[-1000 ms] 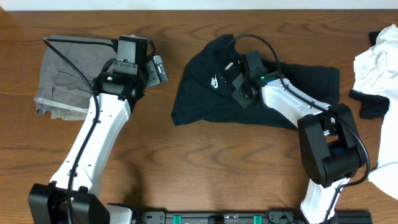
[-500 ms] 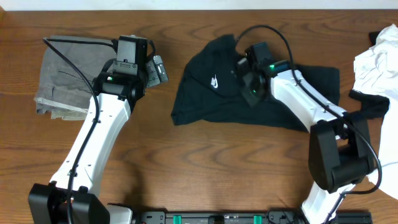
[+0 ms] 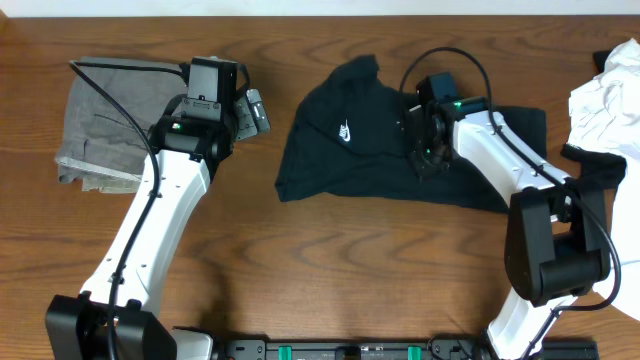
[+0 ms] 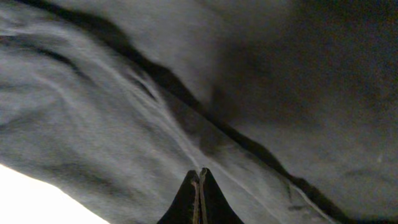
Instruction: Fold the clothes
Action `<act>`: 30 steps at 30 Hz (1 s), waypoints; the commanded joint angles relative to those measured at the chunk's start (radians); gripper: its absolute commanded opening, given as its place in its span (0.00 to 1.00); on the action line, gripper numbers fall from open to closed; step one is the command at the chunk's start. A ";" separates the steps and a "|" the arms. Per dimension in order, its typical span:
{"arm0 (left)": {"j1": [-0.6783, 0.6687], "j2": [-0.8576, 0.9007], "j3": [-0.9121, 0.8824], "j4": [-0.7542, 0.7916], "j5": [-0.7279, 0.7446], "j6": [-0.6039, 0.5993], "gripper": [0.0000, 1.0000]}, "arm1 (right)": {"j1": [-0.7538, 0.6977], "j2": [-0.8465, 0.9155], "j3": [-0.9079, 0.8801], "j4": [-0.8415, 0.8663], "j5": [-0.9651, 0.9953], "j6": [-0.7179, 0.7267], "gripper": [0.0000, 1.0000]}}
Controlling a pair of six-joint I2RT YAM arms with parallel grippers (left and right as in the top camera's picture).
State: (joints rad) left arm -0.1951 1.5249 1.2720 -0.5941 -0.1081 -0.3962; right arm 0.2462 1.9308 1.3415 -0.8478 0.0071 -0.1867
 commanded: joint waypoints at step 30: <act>0.004 0.004 0.011 0.000 -0.005 -0.002 0.98 | -0.013 -0.014 -0.096 0.149 0.053 0.104 0.01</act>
State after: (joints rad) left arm -0.1951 1.5249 1.2720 -0.5941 -0.1081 -0.3965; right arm 0.2424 1.9308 1.2499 -0.7059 0.0109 -0.0975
